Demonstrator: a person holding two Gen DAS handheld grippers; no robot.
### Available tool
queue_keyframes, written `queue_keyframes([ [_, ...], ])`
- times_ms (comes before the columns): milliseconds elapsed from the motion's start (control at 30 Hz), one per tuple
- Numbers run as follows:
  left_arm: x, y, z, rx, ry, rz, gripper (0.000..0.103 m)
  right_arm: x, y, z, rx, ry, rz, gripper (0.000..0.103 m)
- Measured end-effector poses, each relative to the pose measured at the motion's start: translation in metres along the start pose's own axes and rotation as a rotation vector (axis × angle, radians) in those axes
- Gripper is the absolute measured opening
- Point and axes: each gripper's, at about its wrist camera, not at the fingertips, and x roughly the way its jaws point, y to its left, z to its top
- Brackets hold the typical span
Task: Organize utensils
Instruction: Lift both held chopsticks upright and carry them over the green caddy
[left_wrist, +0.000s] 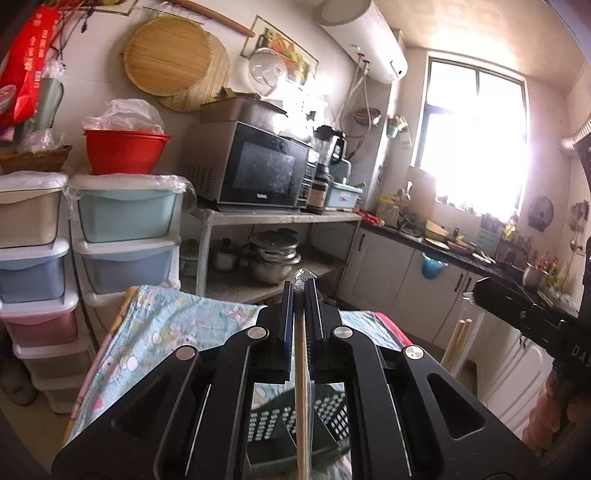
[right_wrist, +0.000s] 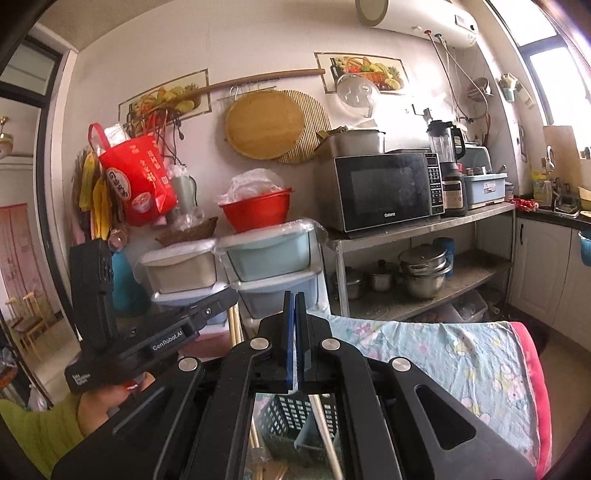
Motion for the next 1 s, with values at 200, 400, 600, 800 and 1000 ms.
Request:
queue_keyframes([
  [200,0.005,0.001,0.007,-0.006,-0.041,0.020,0.003,0.013,-0.001,0.011,-0.008,-0.013,0.012,0.001],
  [400,0.012,-0.001,0.009,0.020,-0.080,0.067,0.003,0.029,-0.004,0.019,-0.024,-0.027,0.007,0.001],
  [600,0.028,0.002,-0.002,0.048,-0.083,0.110,0.003,0.043,-0.017,0.018,-0.014,-0.040,-0.022,0.001],
  [800,0.041,0.007,-0.013,0.052,-0.054,0.114,0.003,0.056,-0.032,0.006,0.027,-0.021,-0.040,0.001],
  [1000,0.051,0.011,-0.027,0.048,-0.012,0.107,0.003,0.060,-0.044,-0.006,0.066,-0.006,-0.056,0.001],
])
